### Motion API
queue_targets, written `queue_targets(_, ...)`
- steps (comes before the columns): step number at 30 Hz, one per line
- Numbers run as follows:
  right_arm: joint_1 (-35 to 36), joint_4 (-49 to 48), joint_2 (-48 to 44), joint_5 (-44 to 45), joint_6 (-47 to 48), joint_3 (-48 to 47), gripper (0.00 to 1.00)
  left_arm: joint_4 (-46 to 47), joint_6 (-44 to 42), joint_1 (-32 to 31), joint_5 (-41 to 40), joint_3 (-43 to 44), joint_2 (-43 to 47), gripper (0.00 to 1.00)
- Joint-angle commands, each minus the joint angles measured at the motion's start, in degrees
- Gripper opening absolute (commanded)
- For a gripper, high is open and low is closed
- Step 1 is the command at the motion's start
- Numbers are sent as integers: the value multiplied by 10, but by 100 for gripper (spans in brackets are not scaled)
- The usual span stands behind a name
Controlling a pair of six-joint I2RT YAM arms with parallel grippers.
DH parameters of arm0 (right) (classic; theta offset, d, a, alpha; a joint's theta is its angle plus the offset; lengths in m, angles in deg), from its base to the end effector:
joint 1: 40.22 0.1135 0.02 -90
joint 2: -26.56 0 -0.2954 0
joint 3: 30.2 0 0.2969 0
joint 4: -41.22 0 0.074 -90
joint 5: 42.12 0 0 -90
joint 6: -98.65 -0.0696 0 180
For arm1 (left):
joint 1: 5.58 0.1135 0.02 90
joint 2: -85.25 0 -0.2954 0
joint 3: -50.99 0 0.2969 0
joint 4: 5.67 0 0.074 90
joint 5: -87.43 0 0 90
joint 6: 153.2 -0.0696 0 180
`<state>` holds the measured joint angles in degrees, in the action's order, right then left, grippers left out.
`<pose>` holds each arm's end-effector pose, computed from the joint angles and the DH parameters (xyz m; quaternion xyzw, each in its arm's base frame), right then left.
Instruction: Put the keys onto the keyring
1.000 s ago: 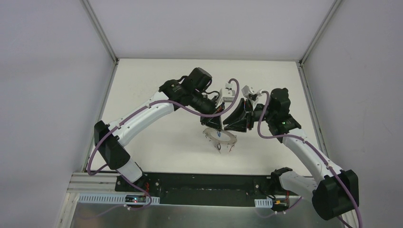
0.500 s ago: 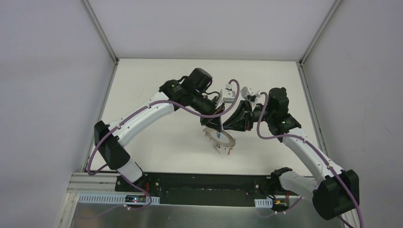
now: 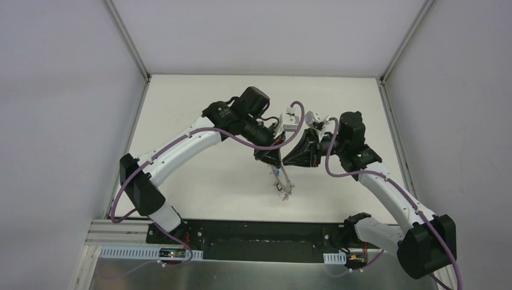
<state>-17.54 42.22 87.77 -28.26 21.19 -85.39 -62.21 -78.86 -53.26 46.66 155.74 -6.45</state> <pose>0.2166 0.1638 0.3302 -0.5678 0.4385 0.5062 0.4787 0.2335 -0.3347 0.3936 0.5785 0.6245 -0.4668 0.2395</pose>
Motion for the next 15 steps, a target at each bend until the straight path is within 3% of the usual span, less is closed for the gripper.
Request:
queue_targets(1,8,-3,0,-22,13,-26,12,11,-10,-4,17,27,6,0)
queue_targets(7,9,-3,-2,-29,12,-29,0,11,-10,-5,13,28,5,0)
queue_targets(15,-4,-29,-8,-8,-27,-35,0,28,-1,0,-5,22,11,0)
